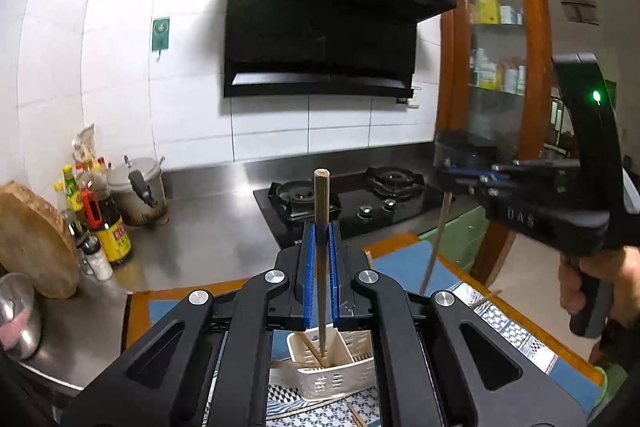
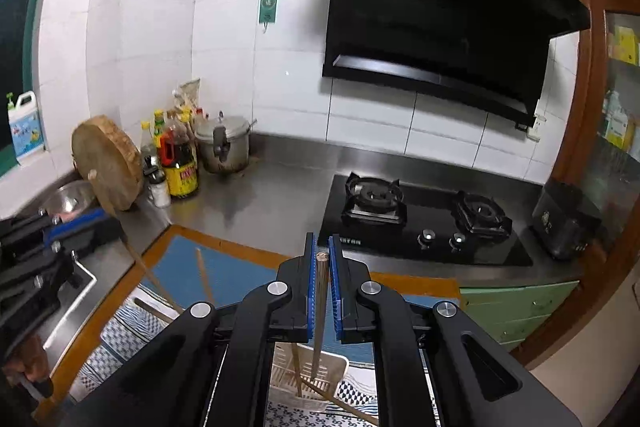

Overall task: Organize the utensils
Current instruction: 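Lower both held chopsticks into the white caddy and open both grippers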

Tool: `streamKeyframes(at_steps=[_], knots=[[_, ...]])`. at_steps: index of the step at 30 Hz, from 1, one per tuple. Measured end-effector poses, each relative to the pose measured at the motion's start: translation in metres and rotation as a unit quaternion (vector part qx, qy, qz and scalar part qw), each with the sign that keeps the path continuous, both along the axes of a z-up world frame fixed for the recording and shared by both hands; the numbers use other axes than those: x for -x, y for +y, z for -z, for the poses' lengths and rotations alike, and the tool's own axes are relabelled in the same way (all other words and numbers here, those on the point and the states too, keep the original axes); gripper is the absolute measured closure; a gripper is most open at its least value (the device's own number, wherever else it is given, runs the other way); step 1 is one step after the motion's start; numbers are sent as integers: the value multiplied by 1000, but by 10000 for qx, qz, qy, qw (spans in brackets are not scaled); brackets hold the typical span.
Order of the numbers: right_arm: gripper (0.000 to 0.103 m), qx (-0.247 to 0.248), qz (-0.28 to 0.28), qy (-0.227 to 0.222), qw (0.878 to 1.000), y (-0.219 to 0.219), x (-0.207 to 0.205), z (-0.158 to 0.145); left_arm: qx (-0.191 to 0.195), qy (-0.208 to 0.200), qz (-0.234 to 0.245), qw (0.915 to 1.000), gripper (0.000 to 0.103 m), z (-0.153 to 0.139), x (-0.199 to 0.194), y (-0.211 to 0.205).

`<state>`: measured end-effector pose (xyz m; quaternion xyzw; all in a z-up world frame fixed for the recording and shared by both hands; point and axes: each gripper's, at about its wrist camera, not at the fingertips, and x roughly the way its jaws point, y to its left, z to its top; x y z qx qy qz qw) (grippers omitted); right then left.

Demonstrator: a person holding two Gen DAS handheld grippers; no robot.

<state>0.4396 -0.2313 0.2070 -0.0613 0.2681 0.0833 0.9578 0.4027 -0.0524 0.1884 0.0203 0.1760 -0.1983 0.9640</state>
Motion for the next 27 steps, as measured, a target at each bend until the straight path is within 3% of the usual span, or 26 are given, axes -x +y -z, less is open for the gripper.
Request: streamKeyframes(at_steps=[10,12,15,16,18,20,27], knots=[[96,96,-8,426,9990,-5,-7,46,14,574,-55,9983,97,50,-27,-1],[95,50,-17,456,9989,-7,-6,49,-18,607,-86,9981,94,54,-27,-2],[91,76,8,402,9992,-10,2,46,-49,641,-68,9979,93,53,-24,-4],[85,76,18,362,9993,-12,7,44,-45,624,-66,9980,91,51,-22,-3],[72,30,29,290,9996,-16,16,40,-50,538,-72,9985,79,45,-15,-3],[71,1,5,254,9997,-18,33,38,-58,428,-93,9990,69,38,-4,-1],[71,-29,-258,503,9984,-14,102,70,29,306,-104,9995,66,32,48,12]])
